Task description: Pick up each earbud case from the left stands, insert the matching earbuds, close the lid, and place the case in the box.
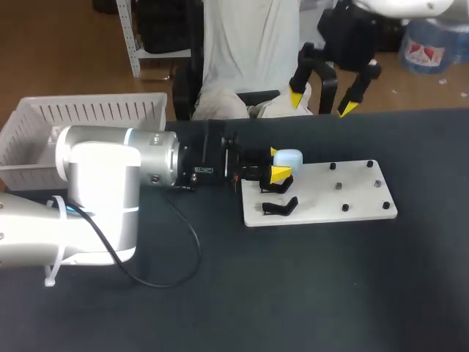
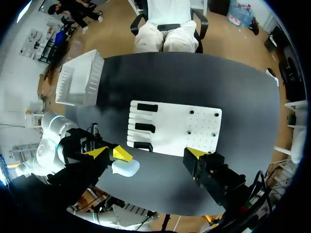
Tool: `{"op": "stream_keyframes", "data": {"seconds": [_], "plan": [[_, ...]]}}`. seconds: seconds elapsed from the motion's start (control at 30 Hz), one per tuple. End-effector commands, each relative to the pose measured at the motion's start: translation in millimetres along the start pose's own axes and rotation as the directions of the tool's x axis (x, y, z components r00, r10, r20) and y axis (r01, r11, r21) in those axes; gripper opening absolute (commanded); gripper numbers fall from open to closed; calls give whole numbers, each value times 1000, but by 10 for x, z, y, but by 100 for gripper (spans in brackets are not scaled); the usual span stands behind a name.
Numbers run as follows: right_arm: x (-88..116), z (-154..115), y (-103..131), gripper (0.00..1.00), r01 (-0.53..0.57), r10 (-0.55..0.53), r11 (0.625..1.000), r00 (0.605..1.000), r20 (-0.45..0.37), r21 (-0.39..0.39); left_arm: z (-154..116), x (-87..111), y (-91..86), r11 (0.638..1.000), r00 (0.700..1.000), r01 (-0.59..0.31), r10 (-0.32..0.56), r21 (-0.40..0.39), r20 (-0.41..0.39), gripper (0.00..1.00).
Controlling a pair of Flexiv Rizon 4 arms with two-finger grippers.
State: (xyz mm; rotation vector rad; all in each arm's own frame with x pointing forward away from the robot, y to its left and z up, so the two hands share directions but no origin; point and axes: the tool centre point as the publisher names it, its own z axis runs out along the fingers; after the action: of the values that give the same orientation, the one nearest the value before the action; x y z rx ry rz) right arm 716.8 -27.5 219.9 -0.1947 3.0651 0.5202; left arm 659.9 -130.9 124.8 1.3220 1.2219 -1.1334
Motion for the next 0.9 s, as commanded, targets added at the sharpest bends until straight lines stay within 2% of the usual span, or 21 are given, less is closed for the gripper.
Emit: {"op": "stream_keyframes", "data": {"seconds": [0.03,0.2,0.43,0.63,0.77,0.9], "plan": [[333,-197,-188,100,-12,23,998,985,169,-63,-167,-39,-52,1000,1000,-11,10,-28,-20,0],[333,-197,-188,100,-12,23,998,985,169,-63,-582,-99,21,995,996,-32,24,-96,-81,0],[333,-197,-188,100,-12,23,998,985,169,-63,-1418,-111,289,962,978,-72,16,-265,-209,0],[333,-197,-188,100,-12,23,998,985,169,-63,-2169,-94,613,892,977,-26,-73,-451,-201,0],[333,-197,-188,100,-12,23,998,985,169,-63,-2624,-2,876,839,959,-29,-130,-543,-252,0],[333,-197,-188,100,-12,23,998,985,169,-63,-2956,91,1083,792,937,-44,-178,-609,-300,0]]}}
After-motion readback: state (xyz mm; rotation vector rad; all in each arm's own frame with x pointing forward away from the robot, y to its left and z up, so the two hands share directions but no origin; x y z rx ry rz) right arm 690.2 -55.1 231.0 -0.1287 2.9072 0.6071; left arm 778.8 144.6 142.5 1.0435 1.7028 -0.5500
